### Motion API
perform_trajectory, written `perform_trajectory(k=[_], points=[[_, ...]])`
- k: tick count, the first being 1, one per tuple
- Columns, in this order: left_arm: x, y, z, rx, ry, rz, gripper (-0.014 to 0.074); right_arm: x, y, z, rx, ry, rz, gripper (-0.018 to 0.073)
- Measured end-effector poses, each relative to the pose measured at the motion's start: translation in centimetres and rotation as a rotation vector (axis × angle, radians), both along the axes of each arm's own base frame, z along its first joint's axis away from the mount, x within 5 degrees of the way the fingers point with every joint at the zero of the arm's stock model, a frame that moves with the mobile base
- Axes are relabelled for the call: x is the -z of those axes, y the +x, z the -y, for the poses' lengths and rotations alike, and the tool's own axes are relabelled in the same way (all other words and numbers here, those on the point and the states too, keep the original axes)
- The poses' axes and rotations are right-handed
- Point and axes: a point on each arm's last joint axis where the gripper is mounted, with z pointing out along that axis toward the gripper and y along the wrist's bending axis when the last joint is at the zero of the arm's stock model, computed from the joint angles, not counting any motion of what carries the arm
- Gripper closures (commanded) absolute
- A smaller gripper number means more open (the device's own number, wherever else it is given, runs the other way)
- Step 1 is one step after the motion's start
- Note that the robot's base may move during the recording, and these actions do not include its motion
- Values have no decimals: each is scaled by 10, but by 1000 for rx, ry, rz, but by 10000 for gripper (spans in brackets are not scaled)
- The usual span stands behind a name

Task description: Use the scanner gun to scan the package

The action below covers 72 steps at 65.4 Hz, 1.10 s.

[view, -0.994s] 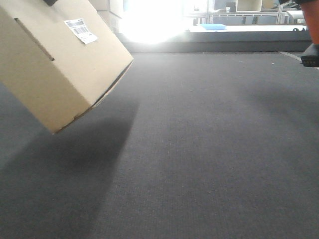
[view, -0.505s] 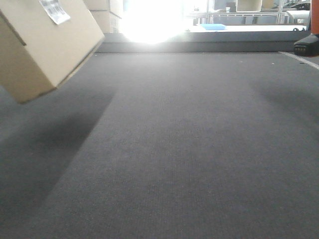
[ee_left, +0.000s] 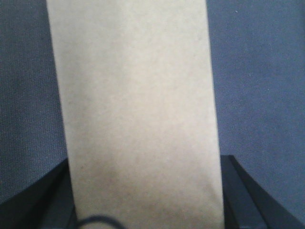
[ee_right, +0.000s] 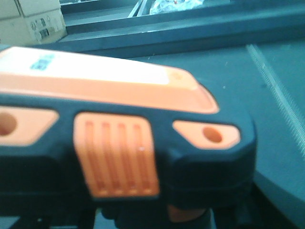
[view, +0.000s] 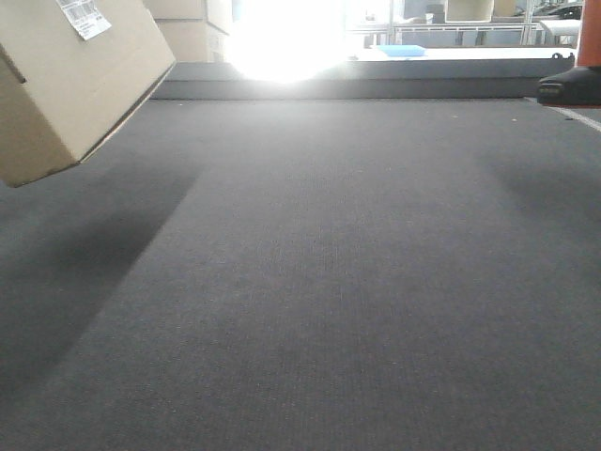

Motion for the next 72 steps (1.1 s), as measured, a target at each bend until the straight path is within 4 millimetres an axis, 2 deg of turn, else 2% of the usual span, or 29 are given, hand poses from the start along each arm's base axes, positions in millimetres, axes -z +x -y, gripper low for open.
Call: perform_trajectory(k=[8,22,34,52,72], points=[[0,0,0,0,0,0,708,0,0,0,3,-2,9,717],[0,0,0,0,0,0,708,13,-4,8,140,241,42,718],[0,0,0,0,-2,0,708,28,-9,9,159,281,21,721],[0,0,0,0,-2,0,708,28,-9,7,155,365,35,721],[0,0,1,1,-7,0,708,19,-7,3,41,108,122,721]])
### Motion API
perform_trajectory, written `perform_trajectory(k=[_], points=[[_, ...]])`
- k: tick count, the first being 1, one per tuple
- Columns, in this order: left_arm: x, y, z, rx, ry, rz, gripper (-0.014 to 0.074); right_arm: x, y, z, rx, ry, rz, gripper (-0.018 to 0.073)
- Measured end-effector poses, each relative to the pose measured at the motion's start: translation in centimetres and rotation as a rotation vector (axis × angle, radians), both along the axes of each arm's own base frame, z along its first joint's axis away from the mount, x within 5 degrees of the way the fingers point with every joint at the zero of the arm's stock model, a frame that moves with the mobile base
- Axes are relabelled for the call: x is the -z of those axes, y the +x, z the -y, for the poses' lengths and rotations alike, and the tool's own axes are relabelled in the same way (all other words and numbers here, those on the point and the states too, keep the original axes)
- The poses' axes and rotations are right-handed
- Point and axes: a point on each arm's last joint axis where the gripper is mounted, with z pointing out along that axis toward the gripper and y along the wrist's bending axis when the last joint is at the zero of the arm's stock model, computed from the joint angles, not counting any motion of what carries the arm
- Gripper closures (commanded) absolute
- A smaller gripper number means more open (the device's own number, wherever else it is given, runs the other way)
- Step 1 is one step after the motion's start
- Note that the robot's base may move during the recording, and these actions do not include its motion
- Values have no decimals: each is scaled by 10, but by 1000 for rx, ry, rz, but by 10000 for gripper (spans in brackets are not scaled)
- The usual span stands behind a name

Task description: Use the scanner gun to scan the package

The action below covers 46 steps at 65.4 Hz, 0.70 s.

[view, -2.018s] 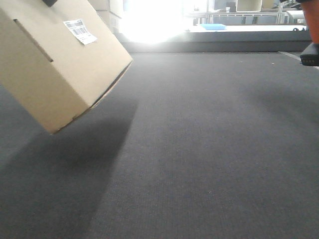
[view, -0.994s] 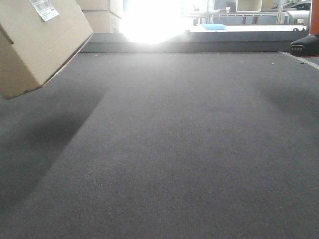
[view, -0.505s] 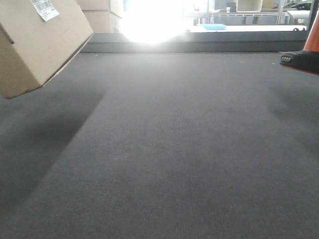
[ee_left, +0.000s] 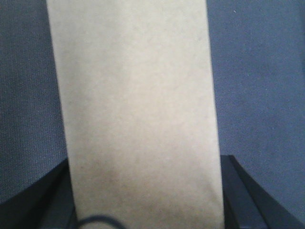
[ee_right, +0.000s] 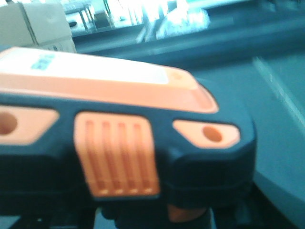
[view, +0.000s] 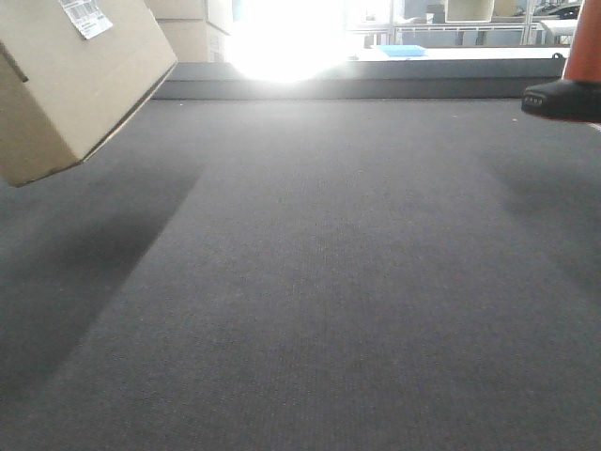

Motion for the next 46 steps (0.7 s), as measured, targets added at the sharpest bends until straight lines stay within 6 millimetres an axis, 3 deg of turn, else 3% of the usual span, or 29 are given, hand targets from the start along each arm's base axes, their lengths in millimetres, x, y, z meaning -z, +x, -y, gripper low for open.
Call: perform_trajectory(k=[14,30,46], points=[[0,0,0,1,-4,0,708,-1,7,2,23,-26,73,721],[0,0,1,2,-10,-1,708,33,28,2,38,-28,-24,721],[0,0,1,2,-12,-1,708,50,41,7,109,10,-19,721]])
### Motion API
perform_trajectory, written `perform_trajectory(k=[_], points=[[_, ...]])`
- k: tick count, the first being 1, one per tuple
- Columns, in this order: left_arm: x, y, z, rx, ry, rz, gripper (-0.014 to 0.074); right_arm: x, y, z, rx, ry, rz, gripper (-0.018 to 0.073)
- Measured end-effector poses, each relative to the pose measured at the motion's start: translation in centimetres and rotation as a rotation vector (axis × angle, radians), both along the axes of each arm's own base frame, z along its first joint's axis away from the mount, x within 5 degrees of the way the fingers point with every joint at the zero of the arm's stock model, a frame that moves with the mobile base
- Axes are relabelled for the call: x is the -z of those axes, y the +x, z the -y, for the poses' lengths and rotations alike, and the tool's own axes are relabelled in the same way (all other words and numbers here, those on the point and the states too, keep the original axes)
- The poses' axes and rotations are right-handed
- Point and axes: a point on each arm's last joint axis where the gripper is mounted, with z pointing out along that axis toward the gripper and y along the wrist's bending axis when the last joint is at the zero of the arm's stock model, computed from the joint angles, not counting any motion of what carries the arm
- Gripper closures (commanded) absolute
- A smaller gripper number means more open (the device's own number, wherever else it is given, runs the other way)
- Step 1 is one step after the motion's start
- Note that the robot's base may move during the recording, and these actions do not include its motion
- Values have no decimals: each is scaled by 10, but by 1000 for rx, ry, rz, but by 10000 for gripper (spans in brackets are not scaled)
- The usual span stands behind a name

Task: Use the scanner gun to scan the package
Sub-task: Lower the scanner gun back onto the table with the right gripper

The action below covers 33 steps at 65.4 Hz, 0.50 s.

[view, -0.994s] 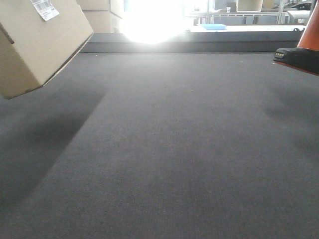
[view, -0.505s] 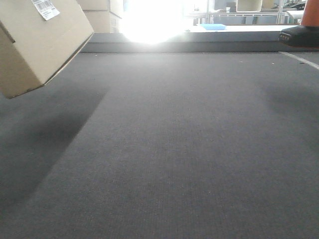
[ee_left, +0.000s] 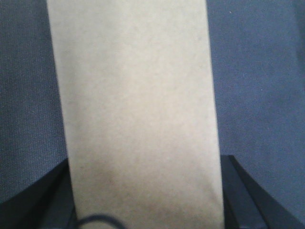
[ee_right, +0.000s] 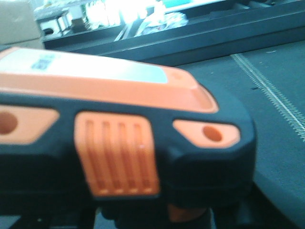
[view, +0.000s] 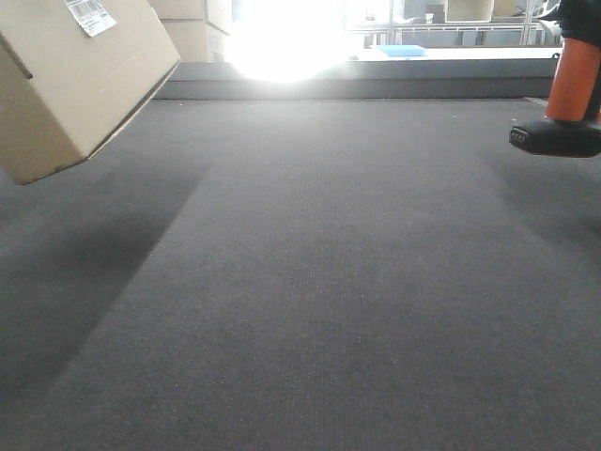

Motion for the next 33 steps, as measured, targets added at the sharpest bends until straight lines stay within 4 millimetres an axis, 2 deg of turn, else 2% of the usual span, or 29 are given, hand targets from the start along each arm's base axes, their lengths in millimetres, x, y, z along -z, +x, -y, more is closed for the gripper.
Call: perform_trajectory(k=[15,33], points=[[0,0,0,0,-2,0,708,20,8,1,20,-1,-42,721],[0,0,0,0,-2,0,708,42,7,2,29,-12,-97,721]])
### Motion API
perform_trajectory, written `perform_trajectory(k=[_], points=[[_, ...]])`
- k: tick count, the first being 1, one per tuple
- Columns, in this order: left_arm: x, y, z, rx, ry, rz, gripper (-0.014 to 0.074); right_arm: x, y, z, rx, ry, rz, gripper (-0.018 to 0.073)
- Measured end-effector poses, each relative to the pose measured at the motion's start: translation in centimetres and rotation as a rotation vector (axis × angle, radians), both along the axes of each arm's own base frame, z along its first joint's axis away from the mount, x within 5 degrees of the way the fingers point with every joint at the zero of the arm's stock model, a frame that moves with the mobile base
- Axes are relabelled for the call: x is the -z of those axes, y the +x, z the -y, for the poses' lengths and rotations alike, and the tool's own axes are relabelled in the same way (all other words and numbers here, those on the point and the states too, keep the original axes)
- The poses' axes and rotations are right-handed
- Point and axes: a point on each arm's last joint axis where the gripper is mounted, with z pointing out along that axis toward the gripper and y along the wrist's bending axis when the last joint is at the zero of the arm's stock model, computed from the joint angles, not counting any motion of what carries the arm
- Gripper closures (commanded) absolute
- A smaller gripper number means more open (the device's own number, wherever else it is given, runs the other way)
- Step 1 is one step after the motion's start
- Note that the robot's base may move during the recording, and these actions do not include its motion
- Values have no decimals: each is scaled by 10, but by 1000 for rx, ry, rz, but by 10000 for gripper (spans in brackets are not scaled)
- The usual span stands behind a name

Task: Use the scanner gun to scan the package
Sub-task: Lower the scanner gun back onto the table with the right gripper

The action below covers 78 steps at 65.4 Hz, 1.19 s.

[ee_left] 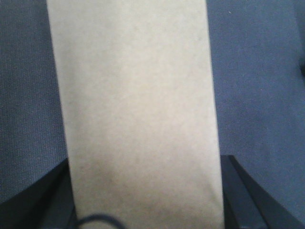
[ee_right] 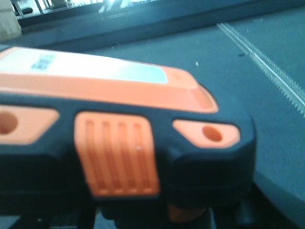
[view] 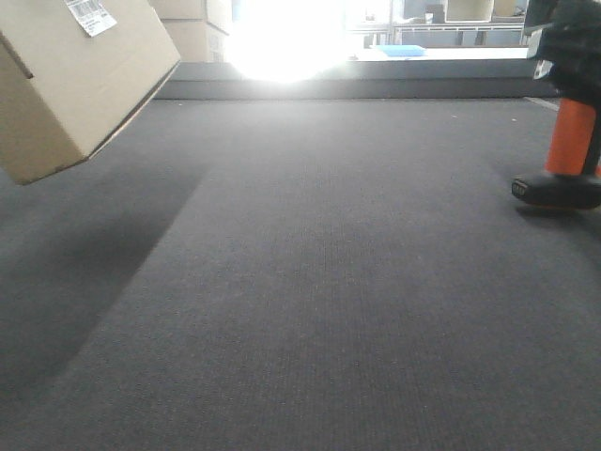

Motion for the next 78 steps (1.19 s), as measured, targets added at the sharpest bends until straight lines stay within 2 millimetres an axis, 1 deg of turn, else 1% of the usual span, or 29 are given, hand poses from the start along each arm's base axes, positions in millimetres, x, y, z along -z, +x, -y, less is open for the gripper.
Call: perform_trajectory(k=[23,44,46,50,52,54,59,60,61,63,69,75,78], points=[[0,0,0,0,0,0,708,2,1,1,5,-8,8,721],[0,0,0,0,0,0,708,2,2,-3,-38,-43,4,721],[0,0,0,0,0,0,708,2,2,-3,-39,-43,4,708],[0,0,0,0,-2,0,708,2,2,-3,-40,-44,4,643],[0,0,0,0,-2,0,708,2,2,-3,-40,-44,4,578],[0,0,0,1,-4,0,708,2,2,-3,-41,-45,4,532],[0,0,1,1,-8,0,708,2,2,-3,-41,-45,4,337],[0,0,1,1,-9,0,708,2,2,-3,-41,-45,4,319],[0,0,1,2,-12,-1,708,2,2,-3,-41,-45,4,265],[0,0,1,3,-16,-1,708,2,2,-3,-41,-45,4,184],[-1,0,2,5,-28,-2,708,2,2,-3,-42,-50,7,59],[-1,0,3,6,-36,-2,708,2,2,-3,-46,-69,7,1],[-1,0,3,6,-40,-2,708,2,2,-3,-50,-82,1,-5]])
